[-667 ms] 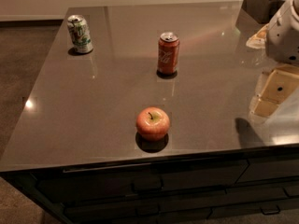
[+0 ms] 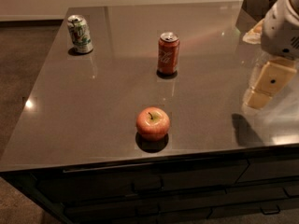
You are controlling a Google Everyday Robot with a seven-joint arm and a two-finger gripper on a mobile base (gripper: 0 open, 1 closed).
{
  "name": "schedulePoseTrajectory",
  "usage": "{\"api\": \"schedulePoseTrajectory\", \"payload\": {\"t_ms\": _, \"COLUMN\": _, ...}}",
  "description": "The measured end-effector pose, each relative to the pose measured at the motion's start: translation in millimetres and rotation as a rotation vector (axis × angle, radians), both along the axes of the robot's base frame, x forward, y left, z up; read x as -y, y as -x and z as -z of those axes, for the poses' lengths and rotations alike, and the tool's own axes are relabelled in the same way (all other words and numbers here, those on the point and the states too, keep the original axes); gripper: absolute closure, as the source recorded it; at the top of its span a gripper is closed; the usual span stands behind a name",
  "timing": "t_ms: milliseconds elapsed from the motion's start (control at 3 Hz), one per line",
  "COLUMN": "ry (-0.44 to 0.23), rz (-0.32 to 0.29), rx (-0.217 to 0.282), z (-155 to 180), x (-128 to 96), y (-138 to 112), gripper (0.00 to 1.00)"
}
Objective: Move coke can near apple
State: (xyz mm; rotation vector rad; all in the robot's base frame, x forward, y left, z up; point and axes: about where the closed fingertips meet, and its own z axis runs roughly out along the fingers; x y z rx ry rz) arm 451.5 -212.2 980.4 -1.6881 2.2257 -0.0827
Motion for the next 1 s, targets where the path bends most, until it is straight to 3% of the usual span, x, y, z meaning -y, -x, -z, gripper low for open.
{"api": "schedulePoseTrajectory", "payload": {"t_ms": 667, "ry": -0.095, "rz": 0.062, "rx": 0.014, "z": 1, "x": -11, "y": -58, "gripper": 0.0}}
{"api": "schedulePoseTrajectory", "payload": {"t_ms": 1000, "ry": -0.16, "rz": 0.101, "rx": 0.041, "z": 11, "x": -18, "y": -101, "gripper": 0.0}}
